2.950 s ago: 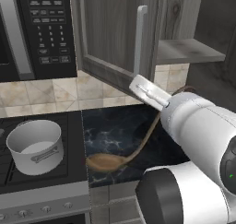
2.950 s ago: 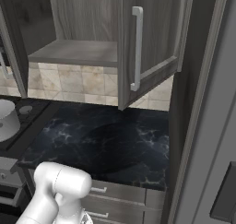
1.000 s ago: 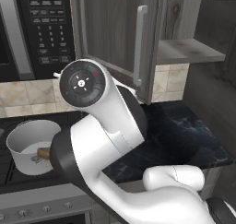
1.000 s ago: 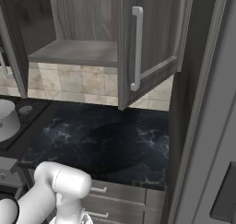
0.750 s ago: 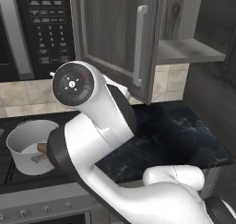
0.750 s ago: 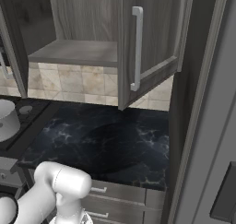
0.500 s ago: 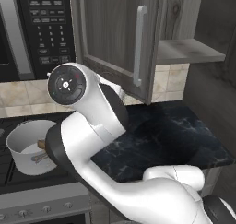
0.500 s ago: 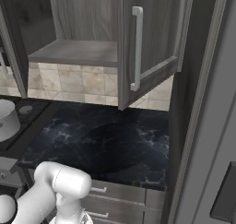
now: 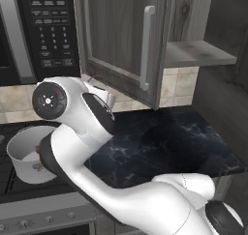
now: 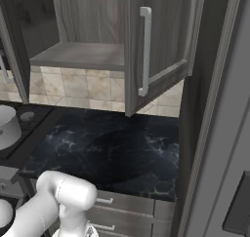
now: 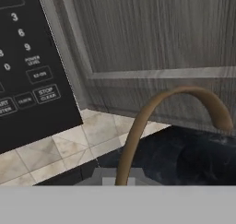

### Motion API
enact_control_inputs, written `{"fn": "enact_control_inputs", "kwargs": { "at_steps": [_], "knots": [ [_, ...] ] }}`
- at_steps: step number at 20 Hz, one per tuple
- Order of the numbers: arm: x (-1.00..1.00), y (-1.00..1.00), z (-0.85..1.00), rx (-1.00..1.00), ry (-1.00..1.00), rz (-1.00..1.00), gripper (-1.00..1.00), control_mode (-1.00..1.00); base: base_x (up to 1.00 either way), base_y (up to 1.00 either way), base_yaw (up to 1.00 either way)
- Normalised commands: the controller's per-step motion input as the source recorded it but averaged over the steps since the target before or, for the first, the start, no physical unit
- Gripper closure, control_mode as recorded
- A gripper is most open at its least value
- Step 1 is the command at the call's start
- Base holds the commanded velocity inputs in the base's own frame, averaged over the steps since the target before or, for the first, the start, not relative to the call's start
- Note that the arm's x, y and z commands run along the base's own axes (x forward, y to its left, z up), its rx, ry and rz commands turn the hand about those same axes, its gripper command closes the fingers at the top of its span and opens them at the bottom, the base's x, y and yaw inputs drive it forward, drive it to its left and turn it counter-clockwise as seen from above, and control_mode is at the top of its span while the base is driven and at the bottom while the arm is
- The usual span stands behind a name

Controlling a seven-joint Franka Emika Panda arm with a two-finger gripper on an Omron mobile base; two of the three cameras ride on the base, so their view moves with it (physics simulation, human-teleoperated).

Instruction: Open the cabinet and move the ladle to the pot. Then close the cabinet.

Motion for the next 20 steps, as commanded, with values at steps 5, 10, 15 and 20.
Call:
{"fn": "enact_control_inputs", "kwargs": {
  "at_steps": [5,10,15,20],
  "knots": [
    [0.30,0.21,-0.04,-0.04,0.00,0.00,1.00,-1.00,0.00,0.00,0.00],
    [0.28,0.18,-0.07,-0.05,0.00,0.00,1.00,-1.00,0.00,0.00,0.00],
    [0.18,0.13,-0.11,-0.06,0.00,0.00,1.00,-1.00,0.00,0.00,0.00],
    [0.10,0.11,-0.17,-0.05,0.00,0.00,1.00,-1.00,0.00,0.00,0.00]
  ]
}}
